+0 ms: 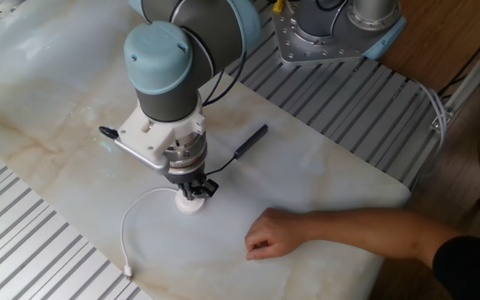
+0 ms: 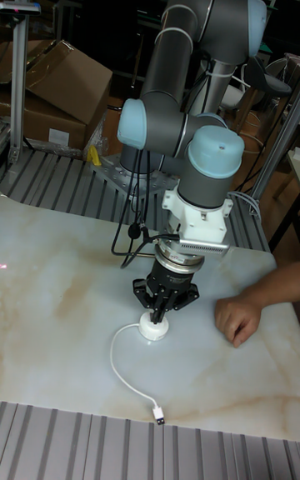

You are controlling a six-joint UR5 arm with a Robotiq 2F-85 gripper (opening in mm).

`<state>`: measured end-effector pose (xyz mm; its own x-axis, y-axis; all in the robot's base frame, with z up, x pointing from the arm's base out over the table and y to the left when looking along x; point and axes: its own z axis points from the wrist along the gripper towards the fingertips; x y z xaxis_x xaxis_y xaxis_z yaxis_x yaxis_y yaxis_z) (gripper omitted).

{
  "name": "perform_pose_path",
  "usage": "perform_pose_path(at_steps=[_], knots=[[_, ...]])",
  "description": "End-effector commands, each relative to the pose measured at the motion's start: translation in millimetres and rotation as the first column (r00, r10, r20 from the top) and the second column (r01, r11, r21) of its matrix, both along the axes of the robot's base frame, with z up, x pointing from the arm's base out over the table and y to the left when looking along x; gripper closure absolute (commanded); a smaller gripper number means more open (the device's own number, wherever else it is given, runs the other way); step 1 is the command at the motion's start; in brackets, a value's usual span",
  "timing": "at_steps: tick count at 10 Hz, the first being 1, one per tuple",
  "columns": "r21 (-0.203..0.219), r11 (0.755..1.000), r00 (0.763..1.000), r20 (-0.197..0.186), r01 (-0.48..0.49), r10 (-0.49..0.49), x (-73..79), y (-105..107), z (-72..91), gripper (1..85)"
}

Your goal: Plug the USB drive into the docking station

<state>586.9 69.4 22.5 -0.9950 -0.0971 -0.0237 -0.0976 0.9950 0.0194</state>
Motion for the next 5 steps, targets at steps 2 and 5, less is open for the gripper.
perform_pose_path(at_steps=[2,5], knots=[[0.045,0.999,0.999,-0.039,-0.016,0.017,-7.6,5.2,11.1,65.3],[0.048,0.998,0.996,-0.078,-0.05,0.054,-16.7,0.9,16.1,43.3]])
